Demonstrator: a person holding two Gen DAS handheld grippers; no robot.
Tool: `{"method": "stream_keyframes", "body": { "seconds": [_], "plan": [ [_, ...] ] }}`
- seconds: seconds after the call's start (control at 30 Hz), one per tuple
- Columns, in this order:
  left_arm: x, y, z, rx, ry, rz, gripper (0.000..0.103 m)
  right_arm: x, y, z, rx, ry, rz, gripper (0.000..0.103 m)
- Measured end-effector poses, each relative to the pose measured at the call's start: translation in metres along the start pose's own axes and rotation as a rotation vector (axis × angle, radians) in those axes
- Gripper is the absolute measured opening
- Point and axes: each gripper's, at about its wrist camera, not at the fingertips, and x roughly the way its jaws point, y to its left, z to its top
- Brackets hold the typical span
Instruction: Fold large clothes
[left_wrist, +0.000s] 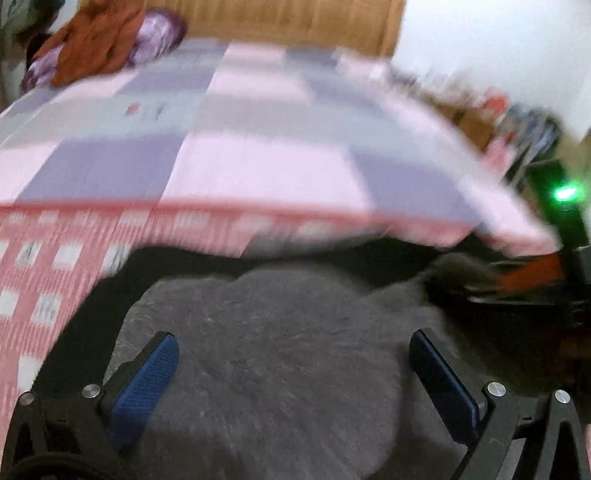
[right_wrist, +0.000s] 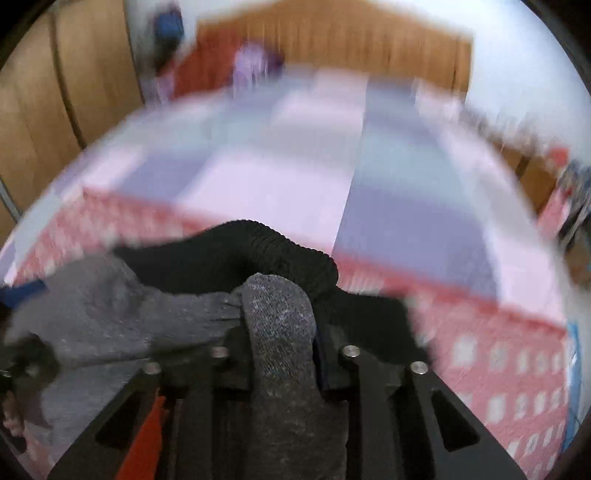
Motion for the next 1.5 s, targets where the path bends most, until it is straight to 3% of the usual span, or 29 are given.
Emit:
{"method": "stream_keyframes", "body": {
  "seconds": [0.03, 0.07, 0.13, 0.23, 0.33, 0.43, 0.53, 0.6, 0.7, 0.77, 0.8, 0.83, 0.87, 0.93, 1.07, 1.17, 1.23, 1.33, 1.4, 1.47, 1.5],
  "plan": [
    [0.009, 0.003, -0.007, -0.004, 0.035, 0.017, 0.103, 0.013, 0.001, -0.008, -0.003, 0.06, 0.014, 0.056],
    [0.018, 0.006, -0.017, -0.01, 0.072, 0.033, 0.103, 0.015, 0.001, -0.014, 0.008, 0.058, 0.02, 0.06],
    [0.018, 0.006, -0.027, -0.005, 0.065, 0.042, 0.103, 0.001, -0.001, -0.025, 0.031, 0.009, 0.069, 0.07],
    [0.011, 0.004, -0.028, -0.013, 0.039, 0.041, 0.103, -0.028, -0.006, -0.034, 0.019, -0.025, 0.102, 0.078],
    [0.002, 0.002, -0.026, -0.034, 0.022, 0.026, 0.103, -0.078, -0.034, -0.049, 0.064, -0.137, 0.137, 0.082],
    [-0.014, -0.007, -0.021, -0.027, -0.03, -0.011, 0.103, -0.103, -0.056, -0.066, 0.088, -0.162, 0.031, 0.085],
    [-0.02, -0.024, -0.016, 0.007, -0.061, -0.056, 0.103, -0.093, -0.067, -0.073, 0.076, -0.074, -0.043, 0.085],
    [-0.01, -0.036, -0.015, 0.032, -0.042, -0.069, 0.103, -0.076, -0.071, -0.077, 0.081, -0.019, -0.083, 0.085],
    [0.009, -0.034, -0.015, 0.022, 0.001, -0.037, 0.103, -0.044, -0.072, -0.081, 0.128, 0.042, -0.064, 0.084],
    [0.016, -0.029, -0.015, -0.002, 0.01, -0.028, 0.103, -0.035, -0.074, -0.076, 0.146, 0.023, -0.11, 0.058],
    [0.016, -0.028, -0.015, -0.006, 0.009, -0.028, 0.103, -0.035, -0.078, -0.073, 0.158, 0.005, -0.137, 0.039],
    [0.018, -0.028, -0.012, 0.001, 0.002, -0.024, 0.103, -0.037, -0.086, -0.068, 0.182, -0.016, -0.16, 0.028],
    [0.019, -0.03, -0.011, 0.017, -0.001, -0.021, 0.103, -0.037, -0.09, -0.063, 0.2, -0.026, -0.172, 0.025],
    [0.024, -0.032, -0.006, 0.035, 0.008, -0.017, 0.103, -0.037, -0.105, -0.06, 0.207, -0.043, -0.23, 0.024],
    [0.037, -0.032, -0.009, 0.05, 0.03, -0.003, 0.103, -0.031, -0.129, -0.07, 0.303, -0.027, -0.212, 0.025],
    [0.04, -0.031, -0.017, 0.062, 0.052, 0.002, 0.103, -0.033, -0.136, -0.082, 0.38, -0.04, -0.106, 0.028],
    [0.029, -0.03, -0.018, 0.062, 0.041, -0.019, 0.103, -0.06, -0.136, -0.089, 0.4, -0.111, -0.06, 0.032],
    [0.0, -0.025, -0.02, 0.065, 0.011, -0.06, 0.103, -0.101, -0.111, -0.094, 0.251, -0.211, -0.192, 0.04],
    [-0.03, -0.017, -0.027, 0.078, -0.039, -0.061, 0.103, -0.127, -0.087, -0.105, 0.129, -0.262, -0.298, 0.04],
    [-0.052, -0.007, -0.038, 0.088, -0.072, -0.032, 0.103, -0.144, -0.065, -0.117, 0.065, -0.313, -0.322, 0.041],
    [-0.058, -0.001, -0.044, 0.094, -0.079, 0.0, 0.103, -0.15, -0.044, -0.127, 0.028, -0.323, -0.283, 0.045]
  ]
}}
